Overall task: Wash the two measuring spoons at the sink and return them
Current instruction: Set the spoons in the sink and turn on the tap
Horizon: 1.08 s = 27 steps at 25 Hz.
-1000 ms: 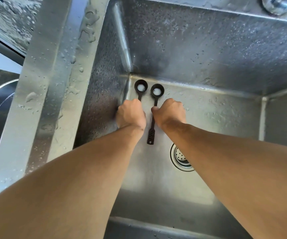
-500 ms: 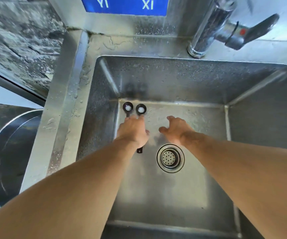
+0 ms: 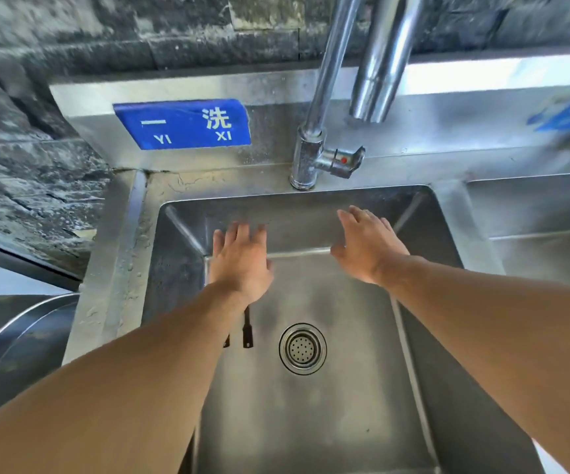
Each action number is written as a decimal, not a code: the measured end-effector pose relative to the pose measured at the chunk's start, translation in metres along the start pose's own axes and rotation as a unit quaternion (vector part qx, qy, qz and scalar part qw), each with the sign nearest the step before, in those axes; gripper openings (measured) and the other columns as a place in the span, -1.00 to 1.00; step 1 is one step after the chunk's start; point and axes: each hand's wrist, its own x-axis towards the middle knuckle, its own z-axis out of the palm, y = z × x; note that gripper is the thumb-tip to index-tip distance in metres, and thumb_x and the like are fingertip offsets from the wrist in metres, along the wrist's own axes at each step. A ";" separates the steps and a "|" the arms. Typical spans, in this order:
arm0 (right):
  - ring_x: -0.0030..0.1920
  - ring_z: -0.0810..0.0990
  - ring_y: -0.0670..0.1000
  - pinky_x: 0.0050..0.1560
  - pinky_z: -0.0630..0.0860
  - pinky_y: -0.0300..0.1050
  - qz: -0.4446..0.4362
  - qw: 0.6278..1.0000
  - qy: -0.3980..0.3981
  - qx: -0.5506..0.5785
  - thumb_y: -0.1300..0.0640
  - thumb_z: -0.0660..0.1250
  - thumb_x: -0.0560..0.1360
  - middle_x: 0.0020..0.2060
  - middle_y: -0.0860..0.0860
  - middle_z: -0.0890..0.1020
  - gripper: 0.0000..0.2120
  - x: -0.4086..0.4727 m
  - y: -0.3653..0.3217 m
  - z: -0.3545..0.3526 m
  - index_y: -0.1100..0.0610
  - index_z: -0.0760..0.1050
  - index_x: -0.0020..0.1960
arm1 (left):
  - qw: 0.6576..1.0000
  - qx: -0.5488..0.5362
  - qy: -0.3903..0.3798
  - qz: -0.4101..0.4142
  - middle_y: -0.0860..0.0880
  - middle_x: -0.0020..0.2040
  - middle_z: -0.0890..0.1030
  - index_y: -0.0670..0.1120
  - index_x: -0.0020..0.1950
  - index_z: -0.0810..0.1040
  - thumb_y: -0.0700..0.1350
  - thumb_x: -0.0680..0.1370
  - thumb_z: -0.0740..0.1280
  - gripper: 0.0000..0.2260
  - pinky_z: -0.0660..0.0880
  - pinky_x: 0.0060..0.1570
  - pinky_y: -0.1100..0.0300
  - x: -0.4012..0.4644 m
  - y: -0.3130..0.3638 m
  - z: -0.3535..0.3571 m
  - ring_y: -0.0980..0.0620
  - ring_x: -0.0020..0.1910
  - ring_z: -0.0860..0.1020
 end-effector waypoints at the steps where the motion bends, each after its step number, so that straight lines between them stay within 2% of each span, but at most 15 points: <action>1: 0.56 0.15 0.16 0.52 0.12 0.17 -0.008 1.000 0.008 -0.021 -0.03 0.25 0.58 0.57 0.15 0.21 -0.35 -0.002 0.006 -0.013 0.14 0.13 0.59 | 1.000 0.007 -0.003 0.021 -0.19 0.50 0.30 -0.08 0.54 0.22 0.00 0.54 0.33 -0.39 0.14 0.50 -0.21 0.005 0.004 -0.009 -0.21 0.51 0.24; 3: 0.57 0.11 0.14 0.53 0.07 0.20 -0.012 0.999 0.015 -0.040 -0.04 0.25 0.58 0.58 0.14 0.18 -0.34 -0.005 0.015 -0.038 0.13 0.11 0.59 | 1.000 -0.001 -0.006 0.030 -0.19 0.59 0.16 -0.06 0.58 0.13 0.03 0.55 0.34 -0.33 0.04 0.53 -0.24 0.016 0.013 -0.026 -0.20 0.58 0.09; 5: 0.56 0.15 0.16 0.53 0.08 0.20 -0.003 0.999 0.024 -0.034 -0.07 0.24 0.59 0.56 0.16 0.21 -0.35 -0.003 0.020 -0.056 0.15 0.13 0.58 | 1.000 -0.018 -0.003 0.018 -0.19 0.61 0.10 -0.06 0.60 0.10 0.04 0.55 0.33 -0.31 0.00 0.55 -0.23 0.026 0.019 -0.040 -0.19 0.60 0.03; 8: 0.46 0.31 0.21 0.47 0.24 0.14 0.011 0.997 0.071 0.013 -0.14 0.20 0.61 0.46 0.20 0.36 -0.37 0.002 0.019 -0.074 0.19 0.19 0.54 | 1.000 -0.007 -0.008 0.026 -0.19 0.62 0.08 -0.07 0.61 0.07 0.06 0.55 0.31 -0.30 -0.01 0.55 -0.23 0.042 0.021 -0.056 -0.20 0.61 0.01; 11: 0.39 0.41 0.22 0.36 0.40 0.14 0.011 0.991 0.089 0.099 -0.18 0.15 0.63 0.41 0.22 0.42 -0.38 0.015 0.009 -0.082 0.19 0.17 0.53 | 0.999 0.012 -0.023 0.036 -0.20 0.64 0.03 -0.05 0.61 0.06 0.04 0.56 0.33 -0.29 -0.02 0.56 -0.22 0.062 0.020 -0.061 -0.21 0.62 -0.02; 15: 0.01 0.61 0.25 0.03 0.56 0.13 0.025 0.973 0.123 0.195 -0.09 0.08 0.67 0.05 0.25 0.64 -0.62 0.032 -0.009 -0.077 0.20 0.41 0.23 | 0.997 0.020 -0.050 0.050 -0.20 0.65 -0.04 -0.07 0.63 0.01 0.02 0.58 0.32 -0.27 0.01 0.57 -0.17 0.081 0.023 -0.049 -0.19 0.63 -0.04; 18: -0.20 0.57 0.26 -0.22 0.51 0.08 0.042 0.962 0.149 0.223 0.00 0.06 0.69 -0.19 0.24 0.62 -0.68 0.038 -0.010 -0.066 0.24 0.42 0.07 | 0.997 0.012 -0.061 0.052 -0.22 0.65 -0.08 -0.10 0.63 0.00 -0.01 0.58 0.31 -0.27 0.03 0.57 -0.13 0.088 0.017 -0.035 -0.19 0.63 -0.05; 21: -0.35 0.48 0.19 -0.32 0.38 -0.03 0.040 0.962 0.163 0.213 0.04 0.07 0.69 -0.38 0.12 0.50 -0.69 0.044 -0.008 -0.061 0.21 0.40 -0.10 | 0.996 0.025 -0.069 0.054 -0.26 0.64 -0.08 -0.13 0.63 -0.06 -0.05 0.59 0.28 -0.27 0.03 0.57 -0.16 0.089 0.014 -0.025 -0.23 0.62 -0.05; 27: -0.52 0.32 0.03 -0.53 0.18 -0.15 0.038 0.967 0.150 0.203 0.14 0.06 0.67 -0.50 0.00 0.35 -0.73 0.047 -0.005 -0.059 0.17 0.34 -0.18 | 0.991 0.038 -0.101 0.074 -0.27 0.64 -0.15 -0.13 0.64 -0.16 0.02 0.60 0.24 -0.23 -0.02 0.56 -0.17 0.089 0.009 -0.029 -0.24 0.62 -0.11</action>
